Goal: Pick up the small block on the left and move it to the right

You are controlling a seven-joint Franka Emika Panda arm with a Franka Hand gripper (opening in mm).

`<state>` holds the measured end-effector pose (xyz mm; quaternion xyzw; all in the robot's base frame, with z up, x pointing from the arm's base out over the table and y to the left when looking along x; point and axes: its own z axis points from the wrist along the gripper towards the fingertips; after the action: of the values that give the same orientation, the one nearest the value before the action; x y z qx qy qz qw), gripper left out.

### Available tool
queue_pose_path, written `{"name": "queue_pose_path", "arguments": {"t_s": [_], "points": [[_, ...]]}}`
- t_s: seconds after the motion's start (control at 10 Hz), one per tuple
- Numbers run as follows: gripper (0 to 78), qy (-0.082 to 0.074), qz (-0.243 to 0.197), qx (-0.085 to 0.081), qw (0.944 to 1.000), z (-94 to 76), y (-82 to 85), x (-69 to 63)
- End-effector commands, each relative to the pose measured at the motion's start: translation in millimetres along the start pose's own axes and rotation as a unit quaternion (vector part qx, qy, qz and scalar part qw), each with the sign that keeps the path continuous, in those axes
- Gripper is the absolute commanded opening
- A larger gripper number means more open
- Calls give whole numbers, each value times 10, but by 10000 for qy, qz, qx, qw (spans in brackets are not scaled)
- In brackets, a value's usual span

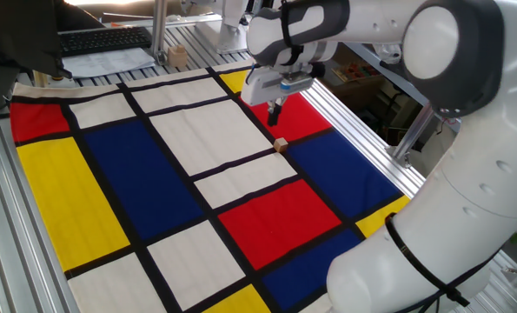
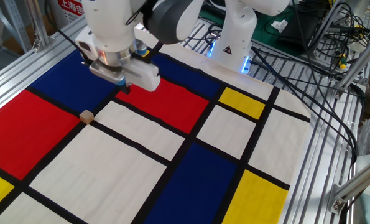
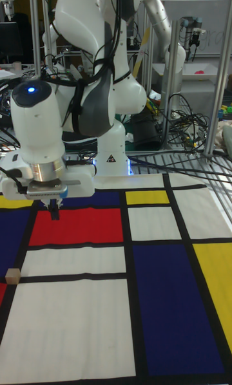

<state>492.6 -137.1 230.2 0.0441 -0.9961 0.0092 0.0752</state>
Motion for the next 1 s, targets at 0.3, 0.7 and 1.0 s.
{"name": "queue_pose_path", "arguments": {"t_s": [0.3,0.7,1.0], "points": [[0,25,-32,12,10000,56,-543,-438],[0,-9,-87,36,10000,342,-976,-440],[0,-9,-75,28,10000,436,-1042,-431]]}}
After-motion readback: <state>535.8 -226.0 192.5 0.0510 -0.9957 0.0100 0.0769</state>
